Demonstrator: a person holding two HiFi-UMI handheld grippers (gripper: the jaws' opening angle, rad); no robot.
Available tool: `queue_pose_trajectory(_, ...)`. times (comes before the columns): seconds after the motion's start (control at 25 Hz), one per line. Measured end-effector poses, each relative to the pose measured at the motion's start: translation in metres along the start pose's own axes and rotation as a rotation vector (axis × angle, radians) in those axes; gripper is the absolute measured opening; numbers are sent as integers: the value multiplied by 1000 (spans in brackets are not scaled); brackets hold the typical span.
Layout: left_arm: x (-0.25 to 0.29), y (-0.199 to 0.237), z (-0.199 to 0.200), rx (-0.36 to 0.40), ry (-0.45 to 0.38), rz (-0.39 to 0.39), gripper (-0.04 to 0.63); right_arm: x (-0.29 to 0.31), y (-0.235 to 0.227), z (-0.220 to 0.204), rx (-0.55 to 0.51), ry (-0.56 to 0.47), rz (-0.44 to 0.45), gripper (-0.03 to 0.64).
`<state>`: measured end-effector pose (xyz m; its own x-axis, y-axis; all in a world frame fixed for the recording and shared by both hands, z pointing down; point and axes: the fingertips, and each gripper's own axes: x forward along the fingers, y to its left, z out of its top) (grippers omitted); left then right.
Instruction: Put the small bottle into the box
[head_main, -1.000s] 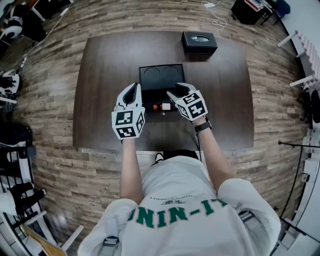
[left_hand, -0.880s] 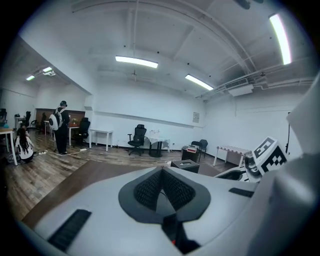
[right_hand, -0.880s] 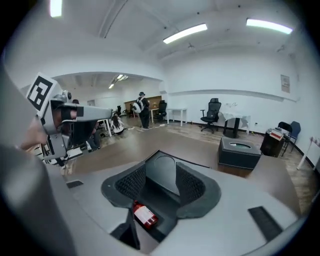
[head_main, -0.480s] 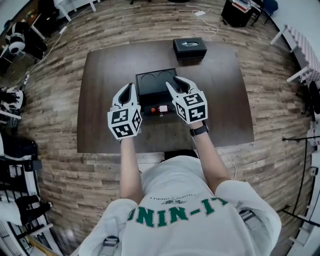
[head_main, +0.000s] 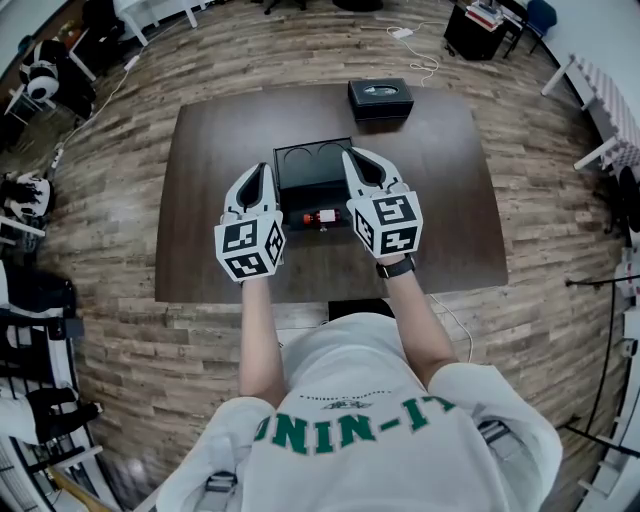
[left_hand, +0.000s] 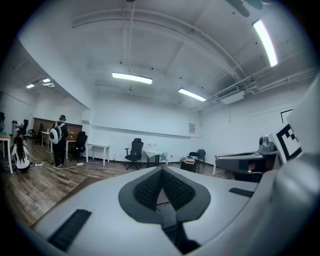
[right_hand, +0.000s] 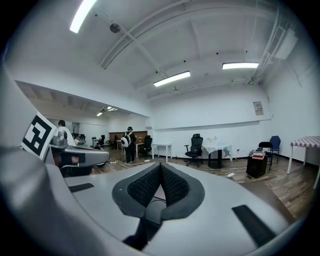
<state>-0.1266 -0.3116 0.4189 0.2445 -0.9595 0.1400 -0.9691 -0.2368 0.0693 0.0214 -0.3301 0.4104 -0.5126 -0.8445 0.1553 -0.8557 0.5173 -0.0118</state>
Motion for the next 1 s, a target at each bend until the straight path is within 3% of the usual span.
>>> queue_pose_trajectory(0.64,0,-3,14,11,-76,-10,8,2,5,10,-27,-22,-15,15)
queue_pose_trajectory(1.0,5,-7,7,22,-66,-13,8,5,0,-3,-16,2,-27,15)
